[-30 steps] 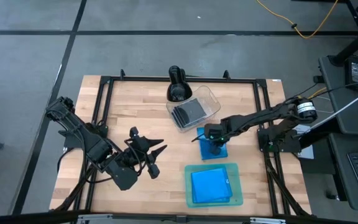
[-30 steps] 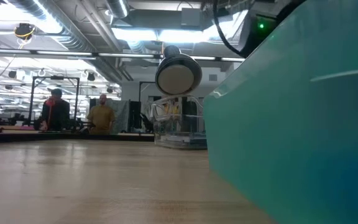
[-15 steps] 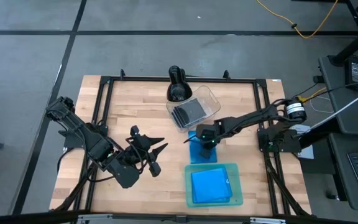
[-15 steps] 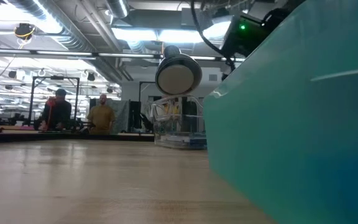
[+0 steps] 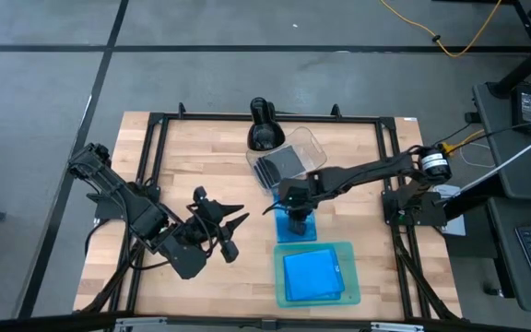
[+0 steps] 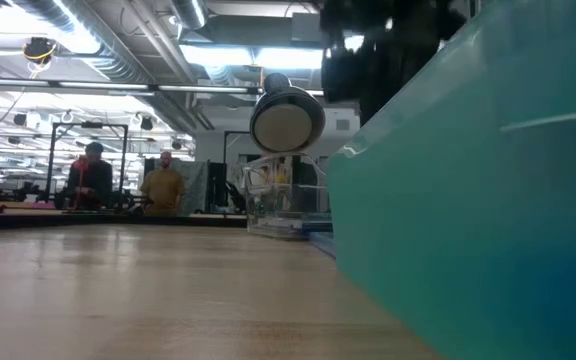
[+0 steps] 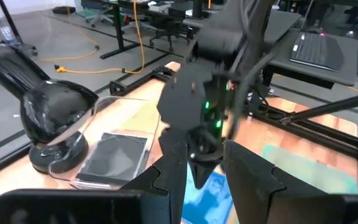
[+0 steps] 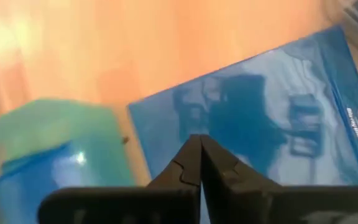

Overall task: Pick & place jewel cases by type
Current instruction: Put the blue CD case into the light green bin

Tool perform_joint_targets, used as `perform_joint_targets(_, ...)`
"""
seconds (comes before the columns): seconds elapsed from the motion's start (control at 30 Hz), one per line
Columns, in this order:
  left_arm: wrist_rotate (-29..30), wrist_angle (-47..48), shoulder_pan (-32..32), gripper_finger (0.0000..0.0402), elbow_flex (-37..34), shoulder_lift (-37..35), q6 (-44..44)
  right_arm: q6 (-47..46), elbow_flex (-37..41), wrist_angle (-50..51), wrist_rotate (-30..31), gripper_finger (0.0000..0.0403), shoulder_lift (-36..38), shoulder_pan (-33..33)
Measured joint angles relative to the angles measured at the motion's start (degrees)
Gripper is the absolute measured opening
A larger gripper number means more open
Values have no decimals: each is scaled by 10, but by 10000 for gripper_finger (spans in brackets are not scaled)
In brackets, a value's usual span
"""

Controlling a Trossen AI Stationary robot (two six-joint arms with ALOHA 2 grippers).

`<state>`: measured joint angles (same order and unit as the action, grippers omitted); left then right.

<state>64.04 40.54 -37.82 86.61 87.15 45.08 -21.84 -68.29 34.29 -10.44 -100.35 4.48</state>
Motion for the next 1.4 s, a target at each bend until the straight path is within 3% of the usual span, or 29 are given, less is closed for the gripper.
perform_joint_targets(0.17,-40,17,2,100,0,7,12,60,-74,122,48,4,6,22)
perform_joint_targets(0.3,-47,48,2,100,0,44,77,67,-64,170,120,4,31,44)
perform_joint_targets(0.47,-66,66,9,100,0,115,159,17,39,141,134,4,96,68)
perform_joint_targets(0.73,-193,79,50,100,0,203,301,-50,230,54,148,6,216,83)
perform_joint_targets(1.03,-274,51,145,104,0,236,330,-33,339,-60,125,6,229,61)
perform_joint_targets(1.2,-285,-29,193,143,0,235,277,-14,360,-85,118,7,229,48)
perform_joint_targets(1.4,-349,-89,240,218,0,241,261,28,377,-119,104,7,229,28)
